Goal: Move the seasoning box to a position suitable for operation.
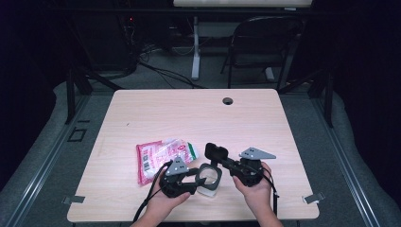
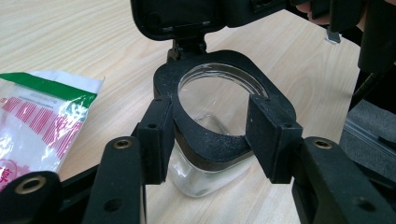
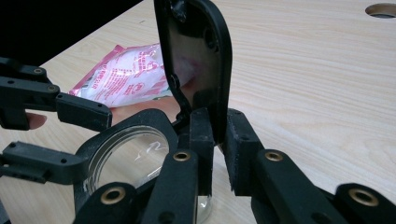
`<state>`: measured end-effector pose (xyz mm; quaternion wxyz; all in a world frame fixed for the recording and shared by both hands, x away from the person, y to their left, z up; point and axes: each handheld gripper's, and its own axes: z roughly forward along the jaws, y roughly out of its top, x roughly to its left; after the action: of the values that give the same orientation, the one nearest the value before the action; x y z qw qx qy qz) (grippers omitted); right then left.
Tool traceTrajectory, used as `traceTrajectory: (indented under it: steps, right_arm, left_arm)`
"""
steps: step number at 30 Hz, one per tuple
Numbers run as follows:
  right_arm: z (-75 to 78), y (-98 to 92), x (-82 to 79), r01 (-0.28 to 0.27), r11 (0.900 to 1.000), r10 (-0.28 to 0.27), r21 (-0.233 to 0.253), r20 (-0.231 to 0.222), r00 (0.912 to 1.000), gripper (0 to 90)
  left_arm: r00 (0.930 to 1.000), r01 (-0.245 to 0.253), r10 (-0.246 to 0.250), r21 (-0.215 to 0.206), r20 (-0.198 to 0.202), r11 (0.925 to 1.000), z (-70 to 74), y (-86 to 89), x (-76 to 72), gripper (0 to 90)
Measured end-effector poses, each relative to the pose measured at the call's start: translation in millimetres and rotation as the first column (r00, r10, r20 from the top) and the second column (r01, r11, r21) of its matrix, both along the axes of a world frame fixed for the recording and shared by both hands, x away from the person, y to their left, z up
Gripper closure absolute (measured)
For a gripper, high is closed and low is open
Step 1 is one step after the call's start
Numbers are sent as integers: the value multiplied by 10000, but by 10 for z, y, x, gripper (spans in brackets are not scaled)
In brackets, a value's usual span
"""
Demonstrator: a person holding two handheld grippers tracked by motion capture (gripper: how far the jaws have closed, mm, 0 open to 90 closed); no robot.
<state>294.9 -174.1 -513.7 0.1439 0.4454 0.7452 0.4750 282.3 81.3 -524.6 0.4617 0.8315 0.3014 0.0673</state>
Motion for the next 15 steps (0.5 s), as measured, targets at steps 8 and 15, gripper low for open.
traceTrajectory:
  steps: [8,15]
  right_arm:
    - [-11,12,48,12,9999,-12,132,-2,10000,812]
    - [-12,32,46,-101,9999,102,90,-92,9999,744]
  left_arm:
    - [9999,-117,117,37,92,9999,-2,-19,-5,507]
    - [10000,40,-39,-193,60,9998,24,6,9,508]
